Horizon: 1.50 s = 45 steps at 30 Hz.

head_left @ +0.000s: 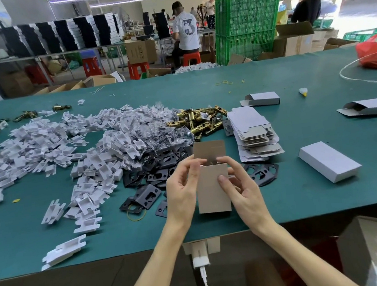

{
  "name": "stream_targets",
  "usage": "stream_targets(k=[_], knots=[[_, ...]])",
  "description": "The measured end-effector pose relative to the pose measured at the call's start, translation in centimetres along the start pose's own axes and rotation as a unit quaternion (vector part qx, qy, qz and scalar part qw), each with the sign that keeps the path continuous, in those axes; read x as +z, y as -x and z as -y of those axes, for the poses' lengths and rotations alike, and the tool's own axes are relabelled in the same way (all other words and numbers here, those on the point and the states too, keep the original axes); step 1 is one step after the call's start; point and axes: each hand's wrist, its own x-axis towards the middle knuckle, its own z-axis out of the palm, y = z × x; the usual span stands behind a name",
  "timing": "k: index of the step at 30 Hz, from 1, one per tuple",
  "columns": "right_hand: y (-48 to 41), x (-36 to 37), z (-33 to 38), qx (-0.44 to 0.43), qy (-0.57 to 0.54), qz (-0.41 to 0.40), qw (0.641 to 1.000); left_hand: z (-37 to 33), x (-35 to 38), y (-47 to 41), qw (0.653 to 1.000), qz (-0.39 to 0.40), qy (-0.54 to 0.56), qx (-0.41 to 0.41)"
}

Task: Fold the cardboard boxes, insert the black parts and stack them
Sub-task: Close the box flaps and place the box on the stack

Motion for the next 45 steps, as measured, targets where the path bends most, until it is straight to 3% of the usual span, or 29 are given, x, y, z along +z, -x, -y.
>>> stream_targets(k=[9,22,36,41,45], knots=[[0.2,0.1,0.0,-0.01,0.015,0.001,1.0,-1.2,-0.2,-0.5,0.995,0.012,0.095,-0.036],[0.1,0.0,-0.1,-0.023,0.018,-0.004,1.0,-2.3,0.0,-2.0,0.983,0.064,0.073,-0.153],[-0.1,-0.1,-0.5,-0.031,0.016,-0.035,0.999,-2.6,-0.9,-0.8,0.984,0.102,0.083,-0.122],[-0.1,-0.3,-0.5,-0.017,0.041,-0.038,0.998,-3.5,-0.4,-1.2,0.991,0.103,0.022,-0.083],[-0.1,-0.3,-0.6,-0.004,0.038,-0.038,0.999,-4.1,-1.1,-2.4,0.982,0.163,-0.076,-0.057]])
